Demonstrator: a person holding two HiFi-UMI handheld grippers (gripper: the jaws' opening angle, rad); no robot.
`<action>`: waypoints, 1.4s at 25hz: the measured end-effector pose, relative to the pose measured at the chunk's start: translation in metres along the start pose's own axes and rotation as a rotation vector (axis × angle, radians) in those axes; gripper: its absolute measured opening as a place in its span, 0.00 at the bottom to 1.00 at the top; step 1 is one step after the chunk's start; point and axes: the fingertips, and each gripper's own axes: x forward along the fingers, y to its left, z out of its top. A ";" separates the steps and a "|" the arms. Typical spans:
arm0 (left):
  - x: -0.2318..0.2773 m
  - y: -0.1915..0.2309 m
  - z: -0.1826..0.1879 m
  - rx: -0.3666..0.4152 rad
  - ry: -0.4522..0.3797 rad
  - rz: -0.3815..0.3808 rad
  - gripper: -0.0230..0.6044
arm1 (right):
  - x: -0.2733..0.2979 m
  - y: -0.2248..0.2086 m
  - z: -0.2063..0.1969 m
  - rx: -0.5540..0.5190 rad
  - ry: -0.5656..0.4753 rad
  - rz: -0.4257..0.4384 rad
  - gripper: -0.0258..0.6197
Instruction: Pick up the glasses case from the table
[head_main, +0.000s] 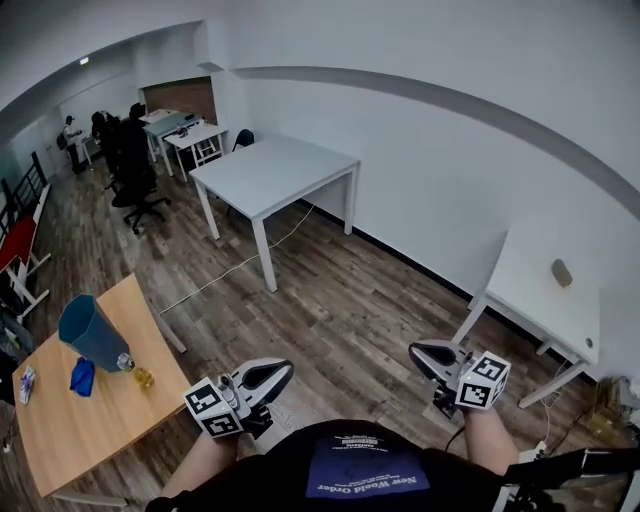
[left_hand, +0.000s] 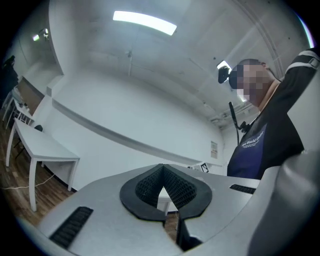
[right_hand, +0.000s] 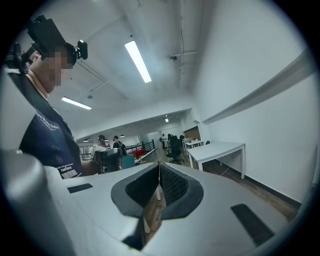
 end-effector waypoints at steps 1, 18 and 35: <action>-0.006 0.016 0.004 0.000 0.007 -0.006 0.04 | 0.015 -0.003 0.001 0.004 -0.004 -0.018 0.04; 0.037 0.215 -0.004 -0.066 0.055 -0.044 0.04 | 0.128 -0.151 -0.007 -0.134 0.063 -0.286 0.04; 0.297 0.289 -0.027 -0.063 0.072 0.052 0.04 | 0.097 -0.423 0.045 -0.163 0.058 -0.168 0.04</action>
